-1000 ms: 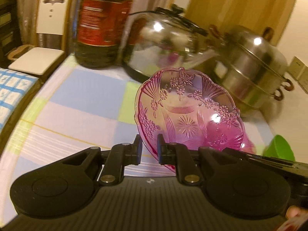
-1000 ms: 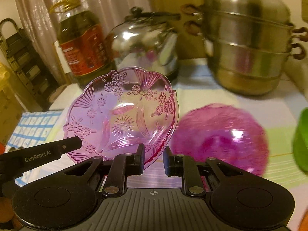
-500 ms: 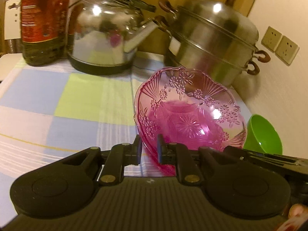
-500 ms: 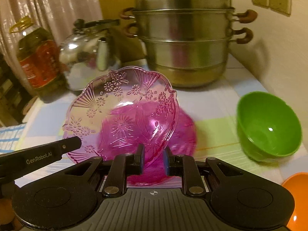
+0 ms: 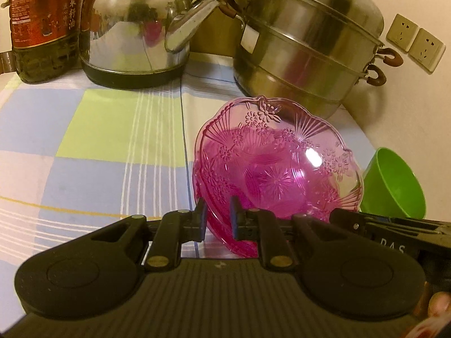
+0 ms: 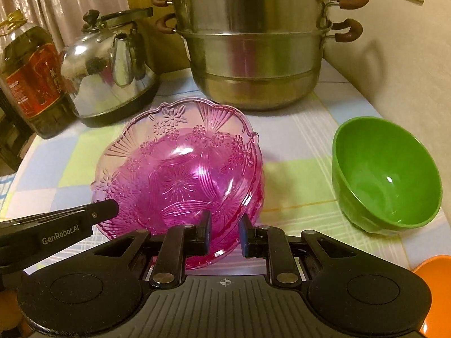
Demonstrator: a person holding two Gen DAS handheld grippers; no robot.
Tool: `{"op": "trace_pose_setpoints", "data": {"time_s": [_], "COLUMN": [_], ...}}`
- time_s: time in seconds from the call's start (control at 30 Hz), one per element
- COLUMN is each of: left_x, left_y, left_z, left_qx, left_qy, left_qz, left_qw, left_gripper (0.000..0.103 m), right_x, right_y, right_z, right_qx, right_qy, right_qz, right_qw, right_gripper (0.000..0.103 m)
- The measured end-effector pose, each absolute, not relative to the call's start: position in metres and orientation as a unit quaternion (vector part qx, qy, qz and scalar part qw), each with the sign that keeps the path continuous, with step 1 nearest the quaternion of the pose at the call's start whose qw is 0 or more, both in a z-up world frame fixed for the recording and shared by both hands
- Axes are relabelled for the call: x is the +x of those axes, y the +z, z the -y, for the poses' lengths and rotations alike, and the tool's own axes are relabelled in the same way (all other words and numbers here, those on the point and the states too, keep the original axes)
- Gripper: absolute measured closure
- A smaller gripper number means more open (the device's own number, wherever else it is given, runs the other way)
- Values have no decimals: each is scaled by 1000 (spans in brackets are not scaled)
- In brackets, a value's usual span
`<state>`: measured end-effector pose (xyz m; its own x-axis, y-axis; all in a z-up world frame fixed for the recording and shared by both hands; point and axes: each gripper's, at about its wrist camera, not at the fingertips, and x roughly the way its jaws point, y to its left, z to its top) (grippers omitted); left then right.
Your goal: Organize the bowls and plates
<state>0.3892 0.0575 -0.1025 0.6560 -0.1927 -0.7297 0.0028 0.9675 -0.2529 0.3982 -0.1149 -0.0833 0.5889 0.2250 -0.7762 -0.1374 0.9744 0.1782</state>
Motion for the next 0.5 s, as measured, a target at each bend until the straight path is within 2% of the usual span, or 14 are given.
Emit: {"op": "trace_pose_setpoints", "data": {"time_s": [0.5], "left_x": [393], "left_y": [-104], "left_z": [-53], "left_qx": [-105], "left_qy": [-56], "left_qz": [-414], "left_qw": [902], "left_gripper": [87], "right_x": [402], "right_y": [-89], "right_z": [116], "right_qx": [47], "right_qy": [101], "right_qz": [-448], "right_qw": [887], "right_gripper": [82]}}
